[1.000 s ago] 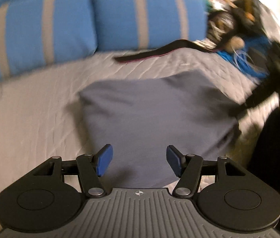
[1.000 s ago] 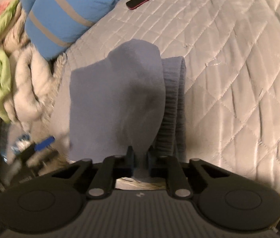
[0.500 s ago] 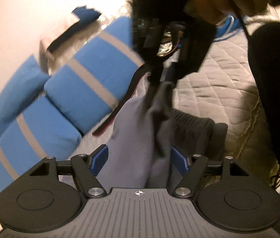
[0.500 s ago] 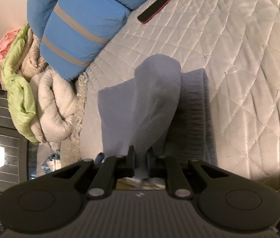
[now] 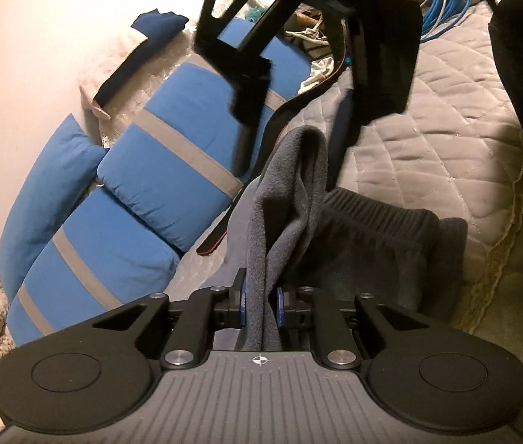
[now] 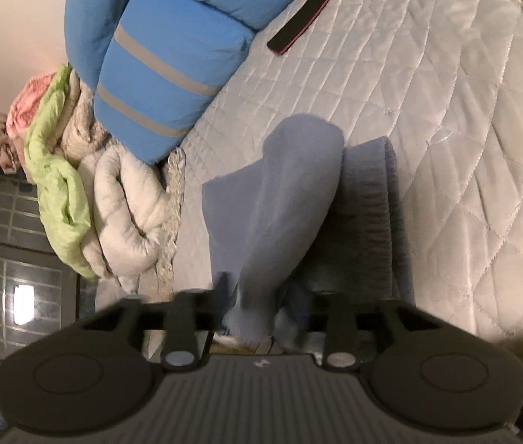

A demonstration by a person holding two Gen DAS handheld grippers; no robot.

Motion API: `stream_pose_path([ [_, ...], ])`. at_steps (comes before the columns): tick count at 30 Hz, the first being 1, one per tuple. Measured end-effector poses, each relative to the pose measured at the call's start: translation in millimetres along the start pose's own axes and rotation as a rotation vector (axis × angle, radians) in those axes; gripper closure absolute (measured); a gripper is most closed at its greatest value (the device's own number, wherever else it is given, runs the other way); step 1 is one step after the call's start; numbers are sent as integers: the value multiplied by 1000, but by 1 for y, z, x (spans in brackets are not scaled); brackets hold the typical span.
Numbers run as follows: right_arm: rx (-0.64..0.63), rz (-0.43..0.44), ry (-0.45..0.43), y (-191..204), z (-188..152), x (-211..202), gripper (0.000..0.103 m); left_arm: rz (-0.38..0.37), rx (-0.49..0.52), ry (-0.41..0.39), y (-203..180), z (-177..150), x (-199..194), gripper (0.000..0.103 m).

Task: Fold clothes

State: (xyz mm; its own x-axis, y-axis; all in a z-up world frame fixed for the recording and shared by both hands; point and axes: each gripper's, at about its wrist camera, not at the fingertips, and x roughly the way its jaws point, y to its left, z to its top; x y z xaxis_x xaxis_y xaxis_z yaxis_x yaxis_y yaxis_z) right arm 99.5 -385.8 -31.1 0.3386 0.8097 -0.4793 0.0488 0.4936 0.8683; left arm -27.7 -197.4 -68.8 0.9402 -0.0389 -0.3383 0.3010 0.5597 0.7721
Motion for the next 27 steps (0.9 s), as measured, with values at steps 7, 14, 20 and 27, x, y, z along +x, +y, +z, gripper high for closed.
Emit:
stream_pose_path([
  [7,30,59,19,-6,1,13,54,11,21,-5,-5,0,-2,87],
  [14,3,71,47,0,-1,25,91,178,246,-14,-33,-29,-2,61],
  [20,1,91,61,3,0,29,91,247,411,68,-30,-70,3,59],
  [27,19,121,50,4,4,27,91,214,373,123,-11,-79,-1,59],
])
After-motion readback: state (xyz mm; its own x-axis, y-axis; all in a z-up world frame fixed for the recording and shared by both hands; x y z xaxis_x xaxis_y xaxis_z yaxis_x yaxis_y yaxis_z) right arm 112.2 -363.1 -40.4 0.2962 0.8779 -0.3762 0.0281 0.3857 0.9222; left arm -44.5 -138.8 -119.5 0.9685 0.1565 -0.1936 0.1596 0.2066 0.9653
